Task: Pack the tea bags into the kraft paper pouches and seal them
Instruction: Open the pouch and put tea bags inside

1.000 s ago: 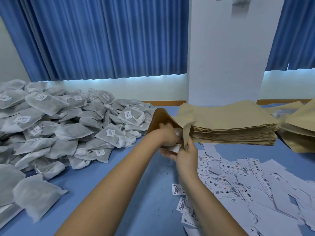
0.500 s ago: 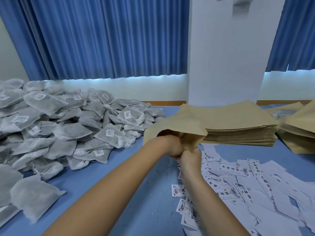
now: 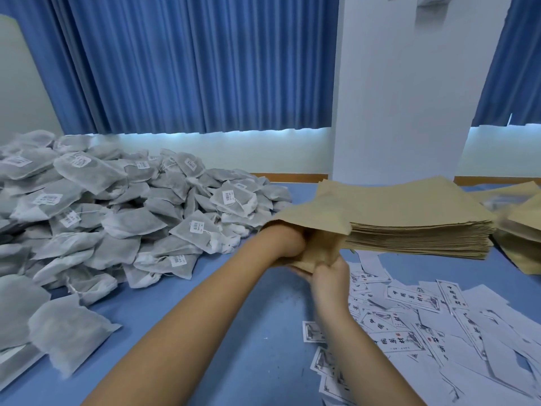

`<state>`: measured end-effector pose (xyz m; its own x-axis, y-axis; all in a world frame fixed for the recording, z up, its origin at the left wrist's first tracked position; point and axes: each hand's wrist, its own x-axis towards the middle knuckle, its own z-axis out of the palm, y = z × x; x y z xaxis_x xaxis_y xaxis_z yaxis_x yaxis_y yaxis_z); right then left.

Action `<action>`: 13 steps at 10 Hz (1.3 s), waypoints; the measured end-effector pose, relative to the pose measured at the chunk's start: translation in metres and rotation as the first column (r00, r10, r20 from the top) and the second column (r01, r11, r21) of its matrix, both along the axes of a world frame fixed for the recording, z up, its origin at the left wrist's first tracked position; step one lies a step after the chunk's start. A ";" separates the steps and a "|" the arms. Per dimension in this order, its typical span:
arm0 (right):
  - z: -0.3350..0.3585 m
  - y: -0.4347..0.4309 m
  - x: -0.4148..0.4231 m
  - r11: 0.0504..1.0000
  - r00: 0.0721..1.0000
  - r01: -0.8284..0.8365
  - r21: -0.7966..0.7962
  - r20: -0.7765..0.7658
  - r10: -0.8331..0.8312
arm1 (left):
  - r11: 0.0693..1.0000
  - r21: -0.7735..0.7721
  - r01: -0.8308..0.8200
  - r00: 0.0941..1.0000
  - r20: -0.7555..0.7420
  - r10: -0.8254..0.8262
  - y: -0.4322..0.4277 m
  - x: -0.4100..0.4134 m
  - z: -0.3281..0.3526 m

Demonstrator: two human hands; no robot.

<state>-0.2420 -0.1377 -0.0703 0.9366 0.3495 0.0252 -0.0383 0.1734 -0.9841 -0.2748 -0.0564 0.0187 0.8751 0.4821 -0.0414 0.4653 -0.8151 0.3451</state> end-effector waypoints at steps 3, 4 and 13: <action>0.000 0.016 -0.013 0.963 0.969 -0.245 0.116 -0.011 0.248 | 0.692 -0.699 -0.182 0.738 0.368 0.565 0.066 -0.053 0.007; -0.004 0.021 -0.017 0.969 0.965 -0.248 0.001 0.092 0.247 | 0.690 -0.724 -0.011 0.626 0.533 0.569 0.082 -0.065 -0.017; 0.007 -0.010 -0.001 0.974 0.973 -0.127 0.186 -0.169 0.159 | 0.760 -0.072 -0.646 0.675 0.411 0.613 0.124 -0.074 -0.096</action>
